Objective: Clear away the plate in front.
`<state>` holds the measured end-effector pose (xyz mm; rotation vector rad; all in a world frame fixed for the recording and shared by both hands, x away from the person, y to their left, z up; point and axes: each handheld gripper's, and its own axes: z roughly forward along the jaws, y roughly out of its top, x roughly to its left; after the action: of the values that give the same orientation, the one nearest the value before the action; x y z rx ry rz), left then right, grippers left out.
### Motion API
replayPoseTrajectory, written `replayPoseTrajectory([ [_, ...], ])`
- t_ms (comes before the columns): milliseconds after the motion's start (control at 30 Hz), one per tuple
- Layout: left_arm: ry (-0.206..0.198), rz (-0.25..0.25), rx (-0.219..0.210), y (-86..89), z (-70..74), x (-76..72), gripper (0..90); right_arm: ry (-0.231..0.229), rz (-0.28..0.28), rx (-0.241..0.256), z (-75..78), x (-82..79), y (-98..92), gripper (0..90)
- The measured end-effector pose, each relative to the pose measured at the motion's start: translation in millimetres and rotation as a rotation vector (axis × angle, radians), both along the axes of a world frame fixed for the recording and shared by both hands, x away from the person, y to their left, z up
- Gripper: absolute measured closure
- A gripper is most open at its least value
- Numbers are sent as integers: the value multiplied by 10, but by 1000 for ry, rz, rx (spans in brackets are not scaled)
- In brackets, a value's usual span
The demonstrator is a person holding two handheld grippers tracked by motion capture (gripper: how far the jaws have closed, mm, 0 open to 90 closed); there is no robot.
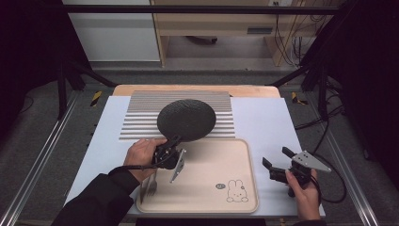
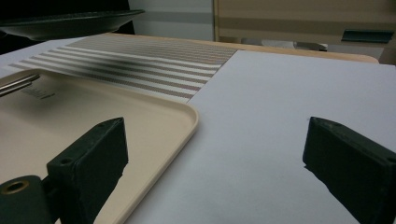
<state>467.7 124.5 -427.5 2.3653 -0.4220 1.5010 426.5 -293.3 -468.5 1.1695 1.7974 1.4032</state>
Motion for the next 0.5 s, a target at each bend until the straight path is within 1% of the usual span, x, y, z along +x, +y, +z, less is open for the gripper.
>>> replayPoseTrajectory([
  [233,12,-23,-10,-9,-47,-145,867,1,-1,-3,-2,-2,-1,68],
  [433,17,-38,-4,-1,-72,-287,866,0,1,-4,-2,-1,2,68],
  [467,20,-40,-9,1,-80,-307,866,0,0,-6,-3,-1,1,68],
  [500,17,-44,-3,1,-82,-324,867,1,1,-6,-3,0,1,68],
])
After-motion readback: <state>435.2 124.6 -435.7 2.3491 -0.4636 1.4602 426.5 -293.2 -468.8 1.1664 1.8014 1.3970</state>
